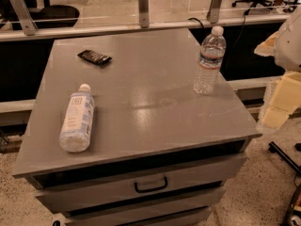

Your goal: Knock water bottle over

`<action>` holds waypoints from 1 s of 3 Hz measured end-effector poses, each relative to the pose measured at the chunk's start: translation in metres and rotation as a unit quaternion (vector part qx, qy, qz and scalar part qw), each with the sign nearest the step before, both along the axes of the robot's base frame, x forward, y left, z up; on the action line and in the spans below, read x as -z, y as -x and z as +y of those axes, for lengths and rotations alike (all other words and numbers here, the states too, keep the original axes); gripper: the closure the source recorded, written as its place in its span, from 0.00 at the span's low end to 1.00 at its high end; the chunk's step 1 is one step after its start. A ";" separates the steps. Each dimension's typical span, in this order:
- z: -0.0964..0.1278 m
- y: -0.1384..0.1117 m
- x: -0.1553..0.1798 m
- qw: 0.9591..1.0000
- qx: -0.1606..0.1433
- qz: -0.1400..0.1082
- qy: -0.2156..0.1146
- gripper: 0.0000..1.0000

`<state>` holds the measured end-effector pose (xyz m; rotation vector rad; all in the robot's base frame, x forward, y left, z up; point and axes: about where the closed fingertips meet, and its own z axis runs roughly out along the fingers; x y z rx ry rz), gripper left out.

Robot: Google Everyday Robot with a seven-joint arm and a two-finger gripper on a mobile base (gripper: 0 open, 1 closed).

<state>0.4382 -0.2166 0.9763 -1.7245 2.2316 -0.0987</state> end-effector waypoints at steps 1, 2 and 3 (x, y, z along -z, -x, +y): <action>0.000 0.000 0.000 1.000 0.000 0.000 0.000 0.00; -0.009 -0.015 -0.001 1.000 0.005 -0.019 -0.021 0.00; -0.024 -0.055 -0.006 0.997 0.006 -0.053 -0.053 0.00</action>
Offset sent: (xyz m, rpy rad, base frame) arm 0.0389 -0.0260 -0.0019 0.1115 -0.0805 -0.0248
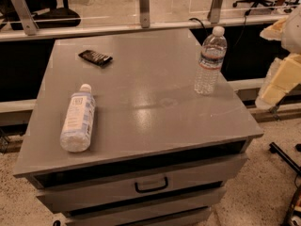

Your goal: Knock water bottle over

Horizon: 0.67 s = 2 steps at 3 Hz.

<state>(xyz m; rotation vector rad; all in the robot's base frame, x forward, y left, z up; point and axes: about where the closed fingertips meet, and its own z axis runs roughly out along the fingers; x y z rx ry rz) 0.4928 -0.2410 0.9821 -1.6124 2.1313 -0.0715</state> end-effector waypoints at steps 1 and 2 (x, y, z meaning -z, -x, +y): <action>-0.012 -0.043 -0.005 0.998 -0.007 -0.029 -0.052 0.00; -0.010 -0.081 0.000 0.991 -0.015 -0.047 -0.123 0.00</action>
Offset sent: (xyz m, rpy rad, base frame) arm 0.1275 -0.0120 -0.0015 0.4463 -0.1417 0.0463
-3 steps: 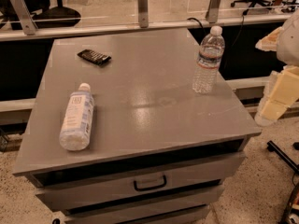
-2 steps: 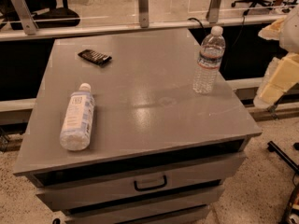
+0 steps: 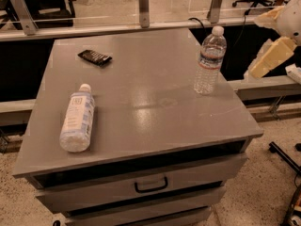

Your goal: Knock water bottle over

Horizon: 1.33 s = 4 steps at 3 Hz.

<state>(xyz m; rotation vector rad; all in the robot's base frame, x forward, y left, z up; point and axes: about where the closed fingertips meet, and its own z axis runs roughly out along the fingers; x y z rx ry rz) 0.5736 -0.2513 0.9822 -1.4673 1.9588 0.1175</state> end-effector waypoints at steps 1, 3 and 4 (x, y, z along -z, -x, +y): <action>0.011 -0.026 0.019 0.995 -0.011 0.004 -0.098 0.00; 0.058 -0.039 0.051 0.973 -0.063 0.044 -0.217 0.00; 0.079 -0.044 0.064 0.966 -0.082 0.063 -0.238 0.05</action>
Offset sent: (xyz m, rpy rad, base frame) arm 0.0415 0.0582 -0.0496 0.5271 0.0876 0.1491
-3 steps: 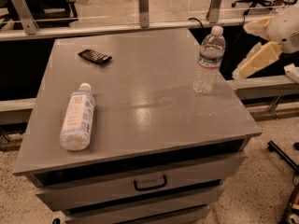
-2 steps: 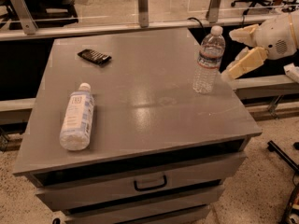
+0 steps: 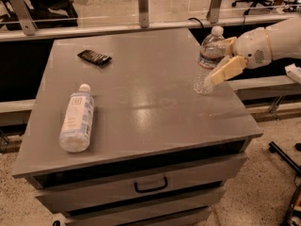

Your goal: Knock water bottle over

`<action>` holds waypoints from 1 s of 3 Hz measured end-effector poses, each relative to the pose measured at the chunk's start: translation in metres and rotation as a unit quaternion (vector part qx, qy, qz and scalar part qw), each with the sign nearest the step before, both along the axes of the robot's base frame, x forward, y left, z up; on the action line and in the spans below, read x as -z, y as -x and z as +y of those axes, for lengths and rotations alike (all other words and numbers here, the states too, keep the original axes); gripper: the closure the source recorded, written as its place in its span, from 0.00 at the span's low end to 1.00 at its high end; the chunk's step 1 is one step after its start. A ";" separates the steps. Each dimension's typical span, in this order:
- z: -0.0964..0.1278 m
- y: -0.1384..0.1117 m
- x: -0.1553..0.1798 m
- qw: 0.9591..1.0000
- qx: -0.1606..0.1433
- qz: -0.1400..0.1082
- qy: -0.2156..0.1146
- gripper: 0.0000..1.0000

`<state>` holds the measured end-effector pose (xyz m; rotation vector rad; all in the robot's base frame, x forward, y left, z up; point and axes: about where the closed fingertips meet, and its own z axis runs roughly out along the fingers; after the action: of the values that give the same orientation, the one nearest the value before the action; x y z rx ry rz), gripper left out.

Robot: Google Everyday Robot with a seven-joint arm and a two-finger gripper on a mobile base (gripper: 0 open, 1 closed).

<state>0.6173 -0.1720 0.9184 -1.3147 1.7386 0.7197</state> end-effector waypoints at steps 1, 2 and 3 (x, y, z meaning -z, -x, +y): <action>0.015 -0.004 0.007 1.000 -0.018 0.004 -0.003 0.04; 0.028 -0.006 0.009 0.999 -0.031 -0.003 0.018 0.11; 0.043 -0.003 0.009 0.997 -0.047 -0.017 0.062 0.11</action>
Offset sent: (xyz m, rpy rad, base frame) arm 0.0067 0.0355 -0.0082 -0.0970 -0.0300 0.0821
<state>0.6207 -0.1292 0.9094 -1.4920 1.7267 0.6466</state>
